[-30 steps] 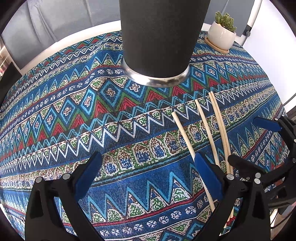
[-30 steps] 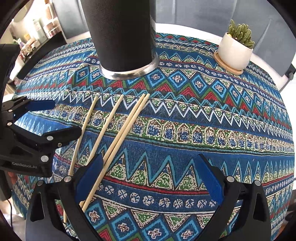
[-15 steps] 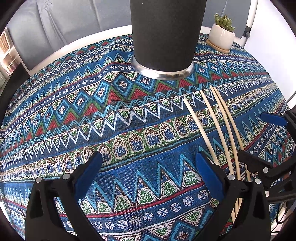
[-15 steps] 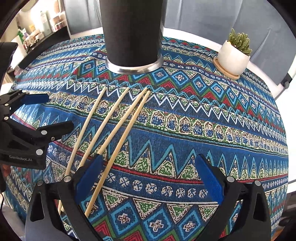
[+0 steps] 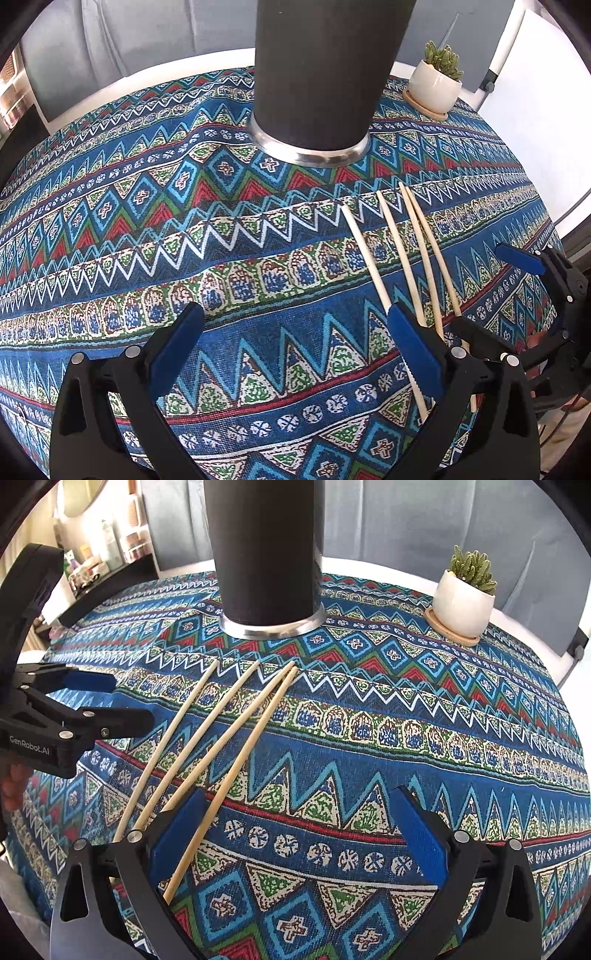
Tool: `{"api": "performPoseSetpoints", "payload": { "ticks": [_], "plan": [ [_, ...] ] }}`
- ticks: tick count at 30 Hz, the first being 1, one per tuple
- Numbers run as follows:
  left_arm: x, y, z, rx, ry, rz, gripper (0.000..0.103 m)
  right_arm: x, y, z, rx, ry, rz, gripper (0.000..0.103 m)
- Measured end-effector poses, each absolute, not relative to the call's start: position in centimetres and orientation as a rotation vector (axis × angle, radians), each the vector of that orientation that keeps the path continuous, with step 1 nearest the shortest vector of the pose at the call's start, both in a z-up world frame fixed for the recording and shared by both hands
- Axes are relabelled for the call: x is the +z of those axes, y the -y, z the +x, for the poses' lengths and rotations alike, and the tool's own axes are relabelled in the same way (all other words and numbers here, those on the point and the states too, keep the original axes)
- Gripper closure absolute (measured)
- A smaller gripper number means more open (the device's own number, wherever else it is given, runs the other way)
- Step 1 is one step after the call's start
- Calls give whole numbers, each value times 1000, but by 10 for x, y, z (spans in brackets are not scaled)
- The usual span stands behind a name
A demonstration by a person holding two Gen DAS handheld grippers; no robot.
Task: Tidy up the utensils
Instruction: 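Lower both grippers and close each on one wooden stick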
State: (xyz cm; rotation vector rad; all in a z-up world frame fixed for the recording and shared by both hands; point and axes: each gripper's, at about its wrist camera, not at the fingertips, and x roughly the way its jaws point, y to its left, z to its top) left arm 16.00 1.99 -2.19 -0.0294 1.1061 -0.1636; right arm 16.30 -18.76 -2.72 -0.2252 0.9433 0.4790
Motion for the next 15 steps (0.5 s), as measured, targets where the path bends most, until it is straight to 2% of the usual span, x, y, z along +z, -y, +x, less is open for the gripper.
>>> {"api": "performPoseSetpoints", "payload": {
  "ticks": [7,15],
  "plan": [
    [-30,8,160,-161,-1086,88,6,-27,193,160,478,-940,-222,7],
    [-33,-2,152,-159,-1010,98,4,-27,191,163,501,-944,-241,8]
  ]
}}
